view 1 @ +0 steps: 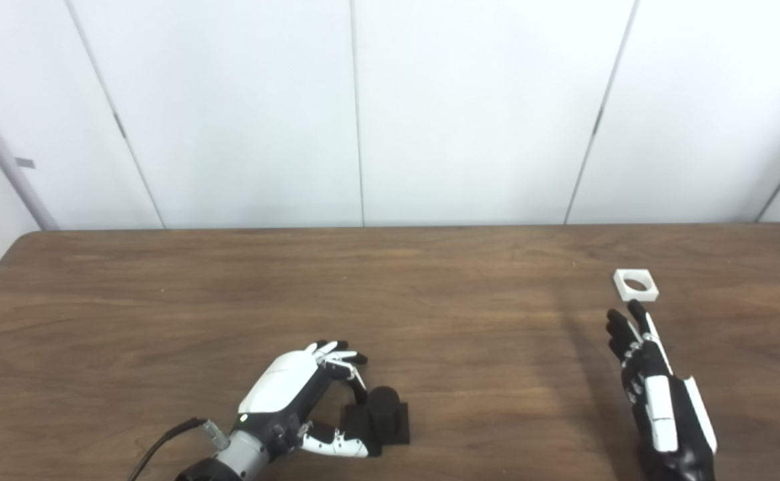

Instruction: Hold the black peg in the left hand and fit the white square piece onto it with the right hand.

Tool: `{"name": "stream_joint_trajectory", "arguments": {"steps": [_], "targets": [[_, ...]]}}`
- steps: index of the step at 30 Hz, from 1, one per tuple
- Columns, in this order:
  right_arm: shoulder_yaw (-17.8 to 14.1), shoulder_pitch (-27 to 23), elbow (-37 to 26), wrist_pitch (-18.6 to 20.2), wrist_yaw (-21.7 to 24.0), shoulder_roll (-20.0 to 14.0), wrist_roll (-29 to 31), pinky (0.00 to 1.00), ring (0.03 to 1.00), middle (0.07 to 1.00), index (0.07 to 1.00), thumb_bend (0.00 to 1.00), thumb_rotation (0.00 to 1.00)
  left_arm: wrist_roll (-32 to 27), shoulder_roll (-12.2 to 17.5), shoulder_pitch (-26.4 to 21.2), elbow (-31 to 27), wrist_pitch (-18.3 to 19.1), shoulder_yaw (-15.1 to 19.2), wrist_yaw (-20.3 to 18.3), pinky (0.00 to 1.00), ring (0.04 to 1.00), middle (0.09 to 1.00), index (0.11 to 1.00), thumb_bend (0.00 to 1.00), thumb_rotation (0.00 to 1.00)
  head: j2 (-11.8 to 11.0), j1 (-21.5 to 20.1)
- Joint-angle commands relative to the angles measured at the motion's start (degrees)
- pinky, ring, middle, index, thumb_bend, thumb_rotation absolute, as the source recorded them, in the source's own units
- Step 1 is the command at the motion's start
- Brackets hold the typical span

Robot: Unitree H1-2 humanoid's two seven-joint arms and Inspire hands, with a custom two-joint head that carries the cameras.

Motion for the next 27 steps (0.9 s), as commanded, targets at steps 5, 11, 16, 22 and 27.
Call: {"name": "stream_joint_trajectory", "arguments": {"steps": [5, 11, 16, 22, 27], "targets": [[1.75, 3.28, 3.33, -0.44, -2.54, 3.61, -4.09, 0.93, 0.920, 0.903, 0.927, 0.45, 0.84, 2.04, -1.26, 0.99, 2.10, -0.93, -1.29, 0.95, 1.00, 0.942, 0.831, 0.486, 0.52, 0.05, 0.43, -0.59], [1.49, 3.39, 2.29, 0.52, -7.90, 4.25, -13.20, 0.76, 0.797, 0.780, 0.758, 0.50, 0.31, 5.40, -2.29, 1.08, 3.80, -1.03, -1.85, 3.07, 1.00, 0.928, 0.827, 0.487, 0.52, 0.05, 0.77, -1.91], [1.59, 2.24, 4.30, -1.75, -10.10, 4.69, -15.69, 0.72, 0.772, 0.766, 0.728, 0.56, 0.12, 5.27, -2.24, 0.67, 5.80, -2.28, -1.55, 4.16, 1.00, 0.923, 0.823, 0.487, 0.52, 0.05, 0.23, -5.06], [2.24, 0.13, 3.81, -1.00, -13.09, 4.99, -20.88, 0.69, 0.740, 0.747, 0.729, 0.63, 0.13, 5.65, -1.26, -0.48, 6.58, -1.87, -1.40, 3.06, 1.00, 0.912, 0.820, 0.487, 0.52, 0.05, -0.07, -8.41], [1.48, -1.82, 3.09, 0.59, -14.98, 5.28, -23.27, 0.70, 0.738, 0.739, 0.718, 0.64, 0.15, 5.35, -0.49, -1.30, 7.99, -3.00, -1.17, 3.61, 1.00, 0.900, 0.811, 0.487, 0.52, 0.05, -0.75, -11.32]]}}
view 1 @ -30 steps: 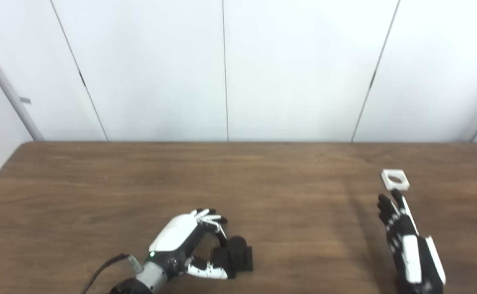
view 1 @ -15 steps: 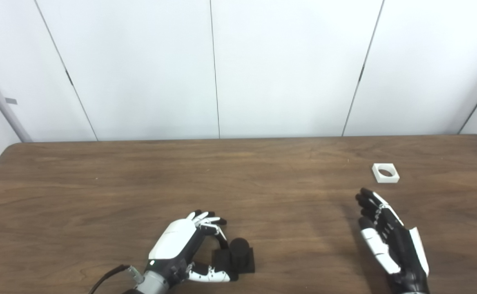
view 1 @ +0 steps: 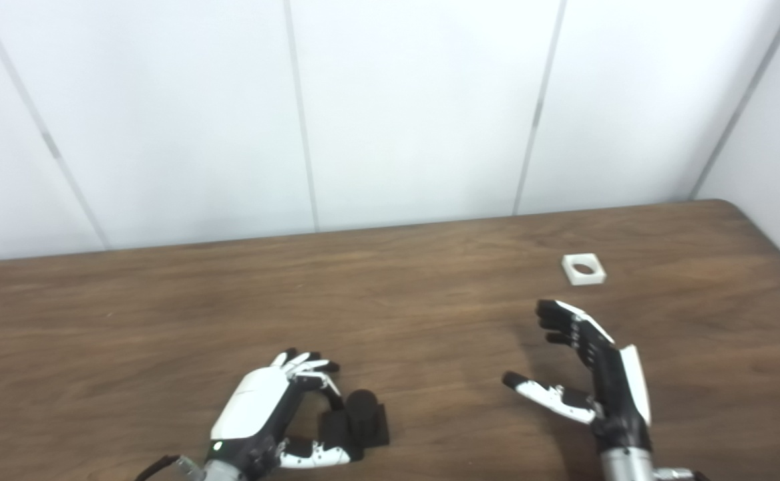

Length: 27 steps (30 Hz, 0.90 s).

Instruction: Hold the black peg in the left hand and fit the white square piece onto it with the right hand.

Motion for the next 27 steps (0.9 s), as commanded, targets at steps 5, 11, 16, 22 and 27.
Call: {"name": "stream_joint_trajectory", "arguments": {"steps": [5, 11, 16, 22, 27], "targets": [[-0.17, -0.69, -0.04, 4.67, -0.66, -0.07, -3.63, 0.78, 0.780, 0.753, 0.719, 0.67, 0.19, 0.62, 1.72, -0.72, 3.56, 0.21, 0.32, -1.69, 1.00, 0.900, 0.809, 0.487, 0.52, 0.05, -0.21, -2.91], [-0.56, -2.37, -5.31, 12.96, 1.94, -2.77, -6.24, 0.84, 0.818, 0.773, 0.734, 0.71, 0.20, 0.39, 2.20, -0.72, 4.05, -0.62, 0.70, -2.00, 1.00, 0.889, 0.799, 0.486, 0.52, 0.05, -0.14, -6.15], [-0.68, -4.49, -8.91, 19.26, 4.46, -5.85, -8.54, 0.81, 0.830, 0.796, 0.735, 0.74, 0.19, -0.02, 2.52, -0.61, 3.89, -0.23, 1.14, -2.68, 1.00, 0.895, 0.801, 0.486, 0.52, 0.05, 0.22, -8.16], [-0.52, -8.02, -11.06, 25.85, 8.30, -11.05, -12.19, 0.84, 0.854, 0.832, 0.737, 0.77, 0.21, 0.43, 2.91, -0.44, 3.07, 0.02, 1.29, -3.12, 1.00, 0.888, 0.800, 0.486, 0.52, 0.05, 0.60, -9.46], [0.36, -11.52, -10.68, 28.12, 11.35, -16.21, -15.23, 0.76, 0.836, 0.845, 0.720, 0.81, 0.18, 0.24, 3.03, -0.18, 2.87, -0.19, 1.40, -3.11, 1.00, 0.885, 0.799, 0.486, 0.52, 0.05, 1.06, -10.29]]}}
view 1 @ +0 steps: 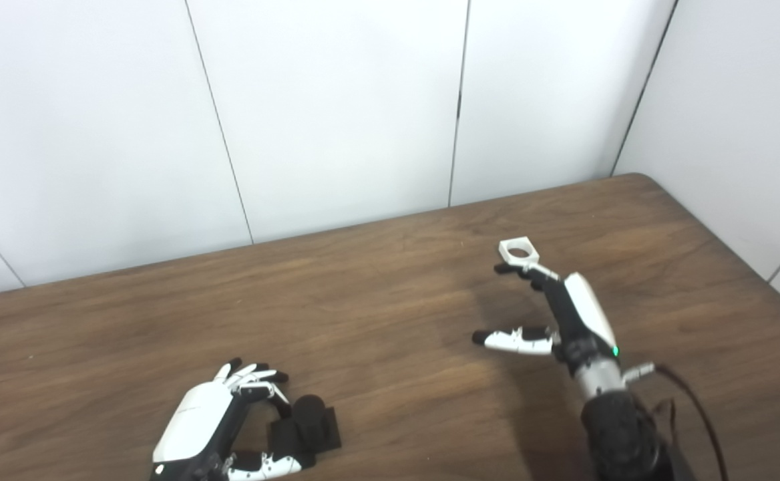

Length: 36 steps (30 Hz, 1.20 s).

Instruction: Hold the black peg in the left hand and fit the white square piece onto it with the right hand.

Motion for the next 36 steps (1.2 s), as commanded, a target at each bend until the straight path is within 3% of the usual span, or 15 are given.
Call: {"name": "stream_joint_trajectory", "arguments": {"steps": [1, 10, 15, 27, 36], "targets": [[0.52, -2.73, -1.26, -0.42, 1.22, -2.71, -1.63, 0.78, 0.849, 0.853, 0.712, 0.82, 0.17, 0.94, 2.24, 0.80, 1.45, 2.04, 0.32, -2.68, 1.00, 0.885, 0.798, 0.486, 0.52, 0.05, 0.31, -0.30], [2.67, -8.02, 1.28, 2.18, 6.74, -9.19, -4.75, 0.85, 0.916, 0.874, 0.694, 0.86, 0.16, 0.87, 2.53, 1.30, 0.27, 2.21, 0.36, -3.74, 1.00, 0.884, 0.795, 0.487, 0.52, 0.05, 1.21, -1.15], [4.73, -11.26, 4.31, 2.45, 10.18, -13.45, -7.06, 0.99, 0.960, 0.904, 0.694, 0.85, 0.19, 0.98, 2.51, 1.61, -0.01, 2.44, 0.45, -4.04, 1.00, 0.885, 0.796, 0.486, 0.52, 0.05, 1.53, -1.23], [12.17, -20.93, 15.36, 1.45, 17.95, -21.26, -11.64, 1.00, 1.000, 0.946, 0.704, 0.87, 0.21, 0.79, 2.39, 2.03, -0.51, 2.82, 1.05, -4.60, 1.00, 0.884, 0.796, 0.486, 0.52, 0.05, 2.04, -0.90], [15.75, -26.32, 22.17, 1.14, 19.90, -23.80, -13.20, 1.00, 1.000, 0.965, 0.697, 0.91, 0.22, 0.09, 2.79, 2.49, -0.73, 2.44, 1.71, -4.90, 1.00, 0.884, 0.794, 0.486, 0.52, 0.05, 2.29, -0.87]]}}
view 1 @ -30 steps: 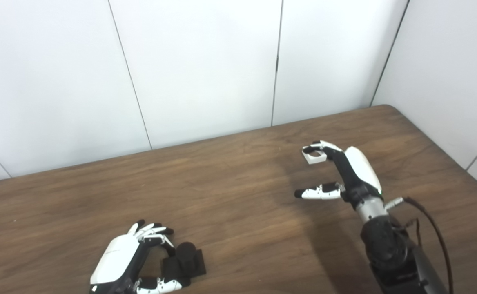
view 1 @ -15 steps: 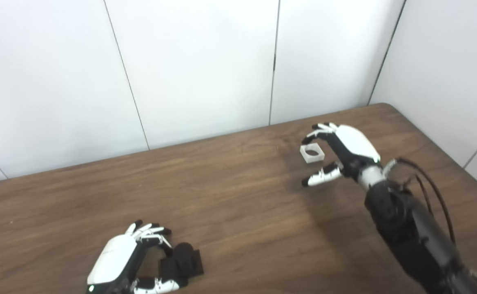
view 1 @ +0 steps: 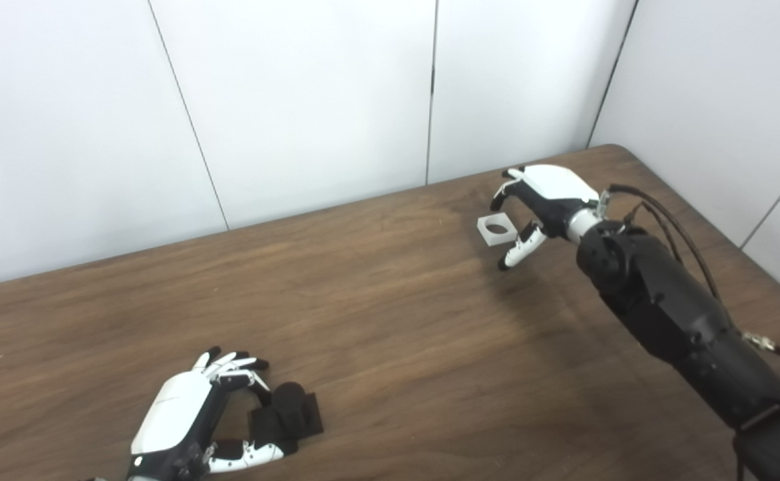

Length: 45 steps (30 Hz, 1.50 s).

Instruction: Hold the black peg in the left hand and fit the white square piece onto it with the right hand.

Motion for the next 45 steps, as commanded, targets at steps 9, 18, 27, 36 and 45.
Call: {"name": "stream_joint_trajectory", "arguments": {"steps": [9, 18, 27, 36, 45], "targets": [[0.89, -5.61, 3.41, -1.44, -1.16, -1.63, -1.56, 1.00, 1.000, 0.968, 0.709, 0.88, 0.22, 0.35, 2.35, 1.61, 1.02, 2.63, 0.06, -3.17, 1.00, 0.885, 0.795, 0.486, 0.52, 0.05, 0.16, 0.40], [2.29, -8.64, 7.58, -1.32, -1.10, -1.05, -2.24, 1.00, 1.000, 0.959, 0.711, 0.88, 0.22, 0.44, 2.69, 1.63, 1.09, 2.74, -0.21, -3.56, 1.00, 0.889, 0.796, 0.486, 0.52, 0.05, 0.35, 0.84], [3.61, -11.38, 9.19, -1.21, -0.41, -1.10, -2.62, 1.00, 1.000, 0.950, 0.709, 0.87, 0.22, 0.84, 2.50, 1.69, 1.10, 2.73, -0.39, -3.76, 1.00, 0.890, 0.794, 0.486, 0.52, 0.05, 0.42, 1.18], [5.24, -14.14, 10.76, 1.37, 3.72, -1.24, -2.87, 1.00, 1.000, 0.932, 0.698, 0.86, 0.23, 0.60, 2.23, 1.91, 1.02, 2.81, -0.35, -3.67, 1.00, 0.896, 0.795, 0.486, 0.52, 0.05, 0.39, 1.70], [6.91, -16.96, 12.03, 4.13, 9.23, -1.45, -3.31, 0.98, 0.980, 0.906, 0.690, 0.87, 0.23, 0.83, 2.18, 1.89, 0.47, 3.29, -0.35, -4.05, 1.00, 0.896, 0.796, 0.486, 0.52, 0.05, 0.73, 1.74]]}}
